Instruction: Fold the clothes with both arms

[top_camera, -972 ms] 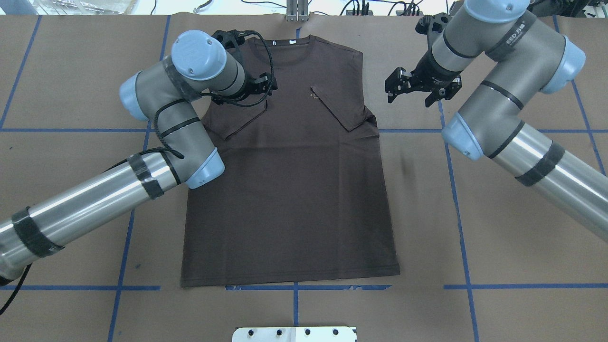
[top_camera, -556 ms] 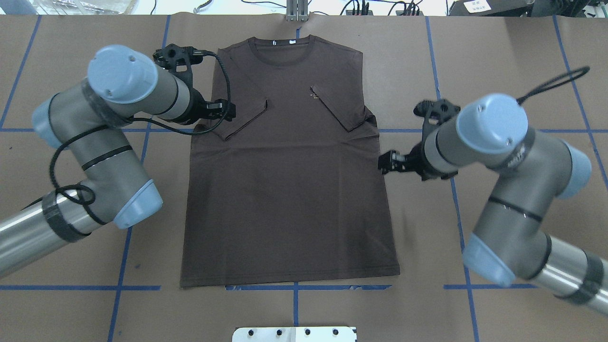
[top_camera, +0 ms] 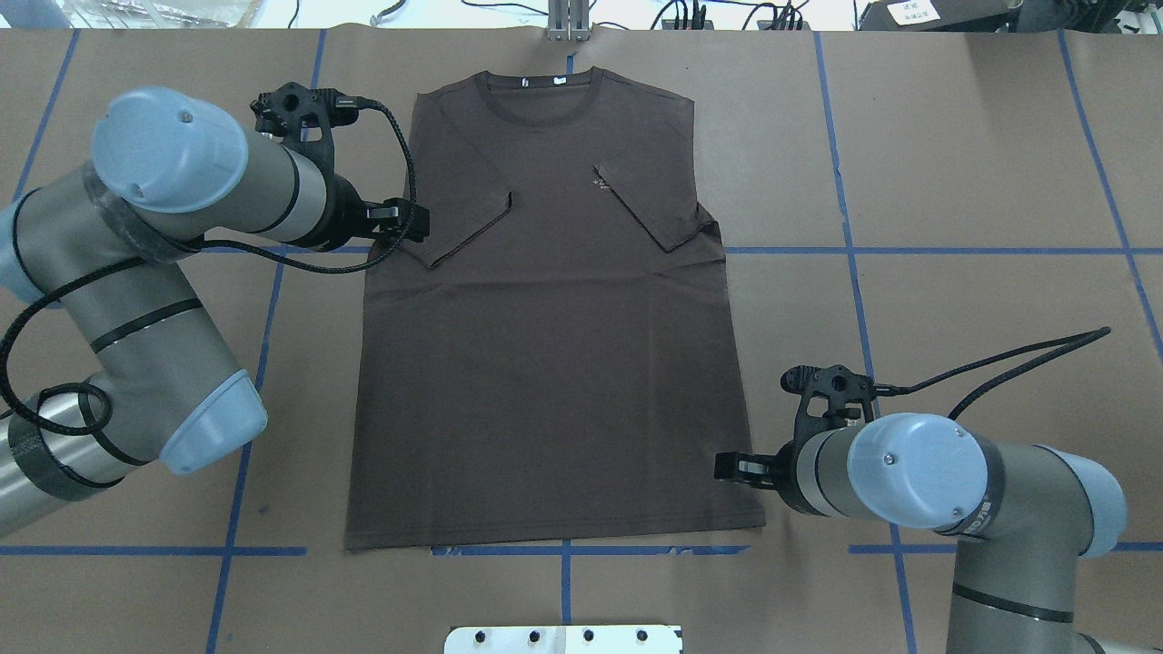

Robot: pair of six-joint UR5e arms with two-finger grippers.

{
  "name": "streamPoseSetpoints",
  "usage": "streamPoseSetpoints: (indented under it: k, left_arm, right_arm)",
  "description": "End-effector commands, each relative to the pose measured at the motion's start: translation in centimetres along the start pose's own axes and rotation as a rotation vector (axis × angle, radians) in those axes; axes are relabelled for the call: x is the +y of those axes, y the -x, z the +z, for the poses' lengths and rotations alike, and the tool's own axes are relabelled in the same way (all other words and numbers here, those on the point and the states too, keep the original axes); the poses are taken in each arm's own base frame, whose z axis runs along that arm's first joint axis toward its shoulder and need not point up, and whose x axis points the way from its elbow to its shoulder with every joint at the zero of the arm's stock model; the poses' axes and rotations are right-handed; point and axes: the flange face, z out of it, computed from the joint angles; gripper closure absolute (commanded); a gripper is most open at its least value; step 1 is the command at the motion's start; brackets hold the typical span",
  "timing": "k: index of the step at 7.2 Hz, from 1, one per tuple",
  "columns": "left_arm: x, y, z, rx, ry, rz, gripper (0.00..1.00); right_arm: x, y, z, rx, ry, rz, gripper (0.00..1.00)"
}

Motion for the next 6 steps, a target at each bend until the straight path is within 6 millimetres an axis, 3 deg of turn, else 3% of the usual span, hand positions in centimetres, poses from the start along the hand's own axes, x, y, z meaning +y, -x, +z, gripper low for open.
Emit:
streamPoseSetpoints:
  k: [1,2,5,6]
  left_arm:
    - [0.0,-0.2,-0.3,0.001,-0.003,0.001,0.0]
    - [-0.1,-0.2,-0.4,0.002,-0.005,-0.001,0.0]
    - [0.0,-0.3,-0.8,0.01,-0.008,0.003,0.0]
    - [0.0,-0.3,-0.8,0.009,-0.007,0.002,0.0]
  right_arm:
    - [2.0,0.2,2.4,0.034,0.027,-0.021,0.01]
    - [2.7,0.0,3.5,0.053,0.039,-0.031,0.01]
    - [3.1,0.2,3.3,0.047,0.058,-0.033,0.09]
    - [3.0,0.3,3.3,0.045,0.057,-0.032,0.33]
